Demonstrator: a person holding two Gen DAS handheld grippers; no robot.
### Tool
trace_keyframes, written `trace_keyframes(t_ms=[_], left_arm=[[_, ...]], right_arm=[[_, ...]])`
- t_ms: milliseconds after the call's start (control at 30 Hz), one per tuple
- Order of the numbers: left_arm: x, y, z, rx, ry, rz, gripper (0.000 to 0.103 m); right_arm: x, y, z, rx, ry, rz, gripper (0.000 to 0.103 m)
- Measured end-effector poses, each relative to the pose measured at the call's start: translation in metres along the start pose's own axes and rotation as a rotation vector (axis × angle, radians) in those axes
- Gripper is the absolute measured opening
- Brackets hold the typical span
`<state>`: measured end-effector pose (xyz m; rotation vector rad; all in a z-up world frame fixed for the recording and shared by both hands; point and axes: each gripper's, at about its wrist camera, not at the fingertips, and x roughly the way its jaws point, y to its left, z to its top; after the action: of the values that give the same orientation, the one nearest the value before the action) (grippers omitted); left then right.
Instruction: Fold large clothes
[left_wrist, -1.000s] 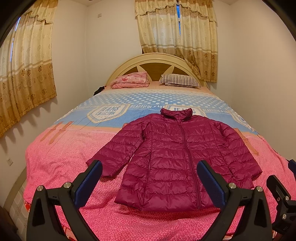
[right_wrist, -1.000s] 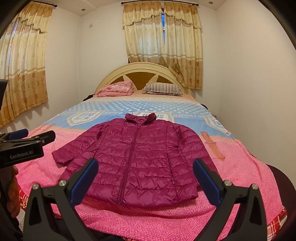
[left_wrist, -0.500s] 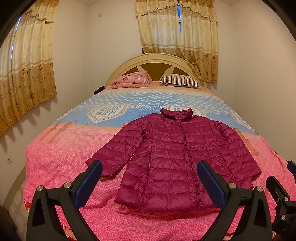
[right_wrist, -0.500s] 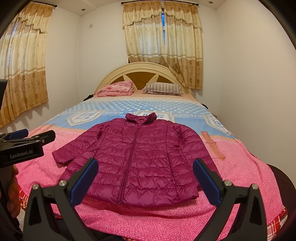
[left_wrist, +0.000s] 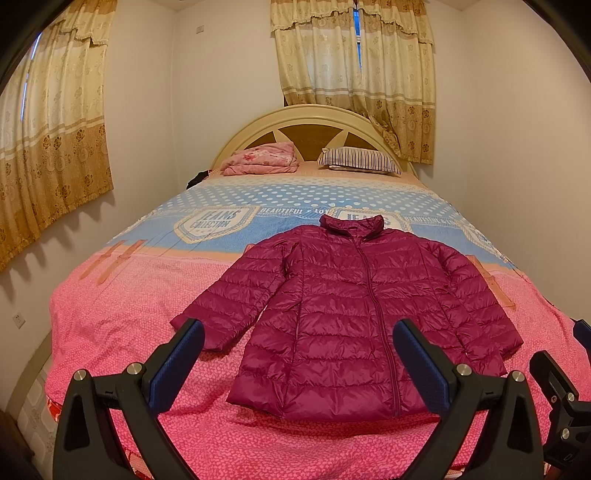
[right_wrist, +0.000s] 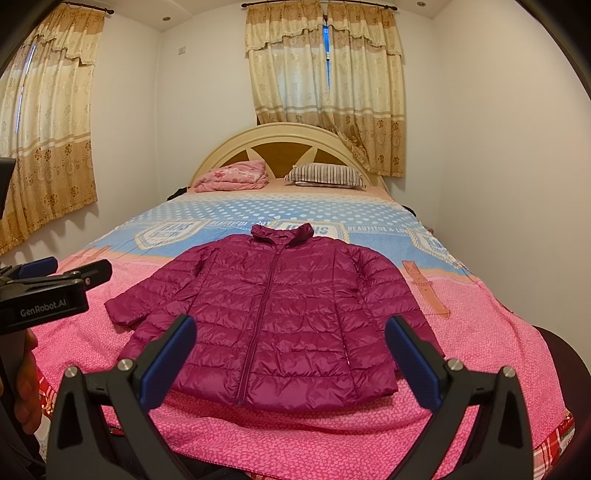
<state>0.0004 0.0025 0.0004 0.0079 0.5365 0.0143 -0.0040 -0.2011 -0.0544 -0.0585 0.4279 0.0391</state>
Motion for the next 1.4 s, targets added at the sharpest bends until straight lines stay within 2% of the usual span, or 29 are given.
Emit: trace_keyframes(t_ms=[633,733,900,1100,1400], left_arm=[[0.000,0.000,-0.001,-0.002,0.002,-0.002,0.102],[0.000,-0.002,-0.003,0.000,0.006,-0.002,0.102],[0.007,-0.005,-0.007,0.001,0.021,-0.004,0.102],[0.029,-0.007,-0.010,0.026,0.050,-0.008,0.102],[0.110,0.008,-0.017,0.006,0.163,0.007,0.102]], right_arm=[[0.001,-0.002,-0.001,0.001,0.004,0.003,0.103],[0.008,0.004,-0.014,0.002,0.007,0.004,0.103],[0.009,0.000,-0.012,0.005,0.015,0.001,0.103],[0.025,-0.015,-0.013,0.021,0.045,-0.017,0.103],[0.080,-0.071,-0.024,0.118,0.134,-0.089,0.103]])
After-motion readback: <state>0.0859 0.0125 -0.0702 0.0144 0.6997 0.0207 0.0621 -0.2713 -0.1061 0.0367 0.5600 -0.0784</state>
